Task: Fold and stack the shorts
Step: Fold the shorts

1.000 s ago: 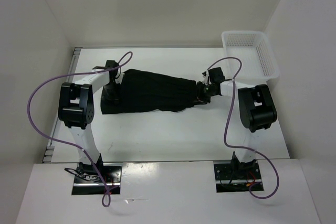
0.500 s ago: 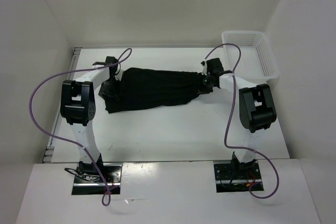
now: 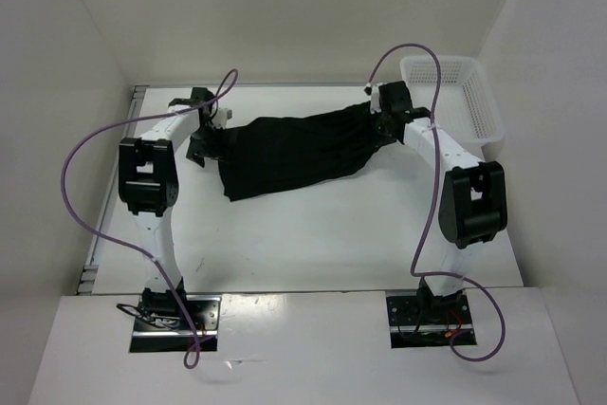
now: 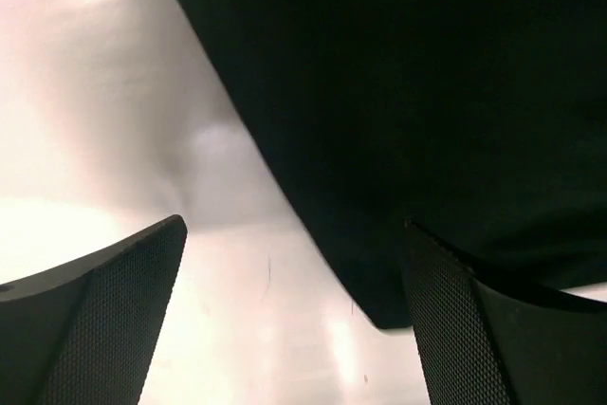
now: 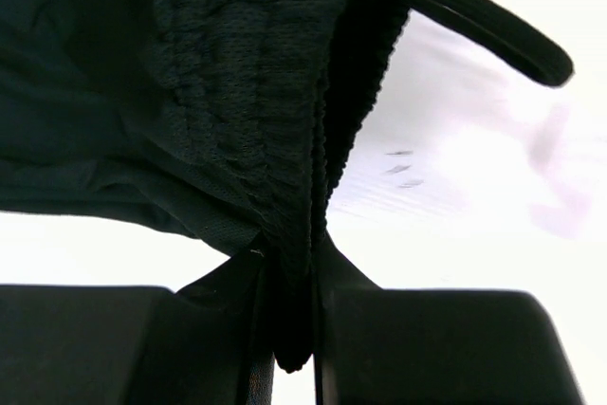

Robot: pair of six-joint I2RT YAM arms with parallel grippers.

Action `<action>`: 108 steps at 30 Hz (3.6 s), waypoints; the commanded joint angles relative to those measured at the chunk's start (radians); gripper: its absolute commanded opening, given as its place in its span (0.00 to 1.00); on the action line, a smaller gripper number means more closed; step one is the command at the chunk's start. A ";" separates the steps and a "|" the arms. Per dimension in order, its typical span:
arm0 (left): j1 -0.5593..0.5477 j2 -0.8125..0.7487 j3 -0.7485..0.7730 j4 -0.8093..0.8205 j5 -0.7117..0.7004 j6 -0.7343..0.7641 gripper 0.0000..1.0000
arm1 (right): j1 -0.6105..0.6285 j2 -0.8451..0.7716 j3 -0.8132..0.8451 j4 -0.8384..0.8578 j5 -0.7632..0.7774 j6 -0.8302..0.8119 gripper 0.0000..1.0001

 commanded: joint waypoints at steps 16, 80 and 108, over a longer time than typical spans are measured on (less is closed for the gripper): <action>-0.182 0.364 0.443 -0.038 0.175 0.004 0.72 | 0.108 0.007 0.293 -0.029 0.356 -0.255 0.00; -0.159 0.211 0.380 -0.059 0.088 0.004 0.99 | 0.166 0.404 0.384 -0.020 -0.096 -0.026 0.65; -0.133 0.062 0.242 -0.059 0.057 0.004 0.48 | 0.175 0.098 -0.162 -0.114 -0.495 -0.234 0.76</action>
